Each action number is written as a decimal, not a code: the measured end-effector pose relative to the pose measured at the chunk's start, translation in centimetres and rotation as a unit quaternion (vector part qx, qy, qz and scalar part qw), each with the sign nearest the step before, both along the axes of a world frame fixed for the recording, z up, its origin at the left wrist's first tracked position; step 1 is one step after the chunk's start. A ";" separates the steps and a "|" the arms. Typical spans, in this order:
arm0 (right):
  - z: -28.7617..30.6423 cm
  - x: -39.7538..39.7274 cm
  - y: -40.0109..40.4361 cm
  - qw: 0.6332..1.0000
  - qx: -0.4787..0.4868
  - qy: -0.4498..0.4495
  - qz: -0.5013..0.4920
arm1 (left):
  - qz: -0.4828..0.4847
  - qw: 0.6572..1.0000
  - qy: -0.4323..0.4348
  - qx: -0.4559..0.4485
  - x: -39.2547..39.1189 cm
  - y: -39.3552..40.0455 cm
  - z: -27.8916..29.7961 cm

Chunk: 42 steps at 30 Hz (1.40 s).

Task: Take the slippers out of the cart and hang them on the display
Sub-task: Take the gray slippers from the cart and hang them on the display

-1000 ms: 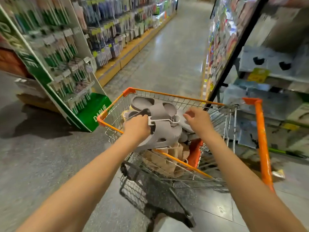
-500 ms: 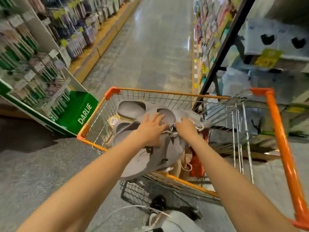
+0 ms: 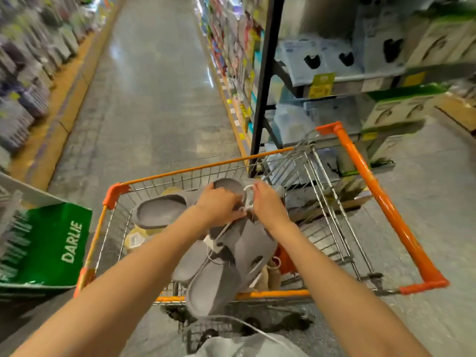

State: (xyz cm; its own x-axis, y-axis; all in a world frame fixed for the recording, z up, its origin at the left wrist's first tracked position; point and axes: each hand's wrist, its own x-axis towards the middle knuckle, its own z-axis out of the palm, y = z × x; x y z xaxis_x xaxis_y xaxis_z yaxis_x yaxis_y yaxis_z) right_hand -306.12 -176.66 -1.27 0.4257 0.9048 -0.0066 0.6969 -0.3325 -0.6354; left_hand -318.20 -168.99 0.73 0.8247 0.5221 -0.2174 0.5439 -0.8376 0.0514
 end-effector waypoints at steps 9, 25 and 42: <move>8.3 3.5 -3.4 0.968 0.102 -0.208 -0.099 | -0.157 0.970 -0.176 0.056 5.6 -0.5 5.6; 19.1 8.0 -32.0 0.807 0.145 -0.296 -0.490 | -0.444 0.794 -0.416 0.014 20.3 -25.1 12.1; 19.8 5.4 -67.3 0.590 0.217 -0.187 -0.755 | -0.672 0.605 -0.398 -0.155 27.2 -64.8 13.1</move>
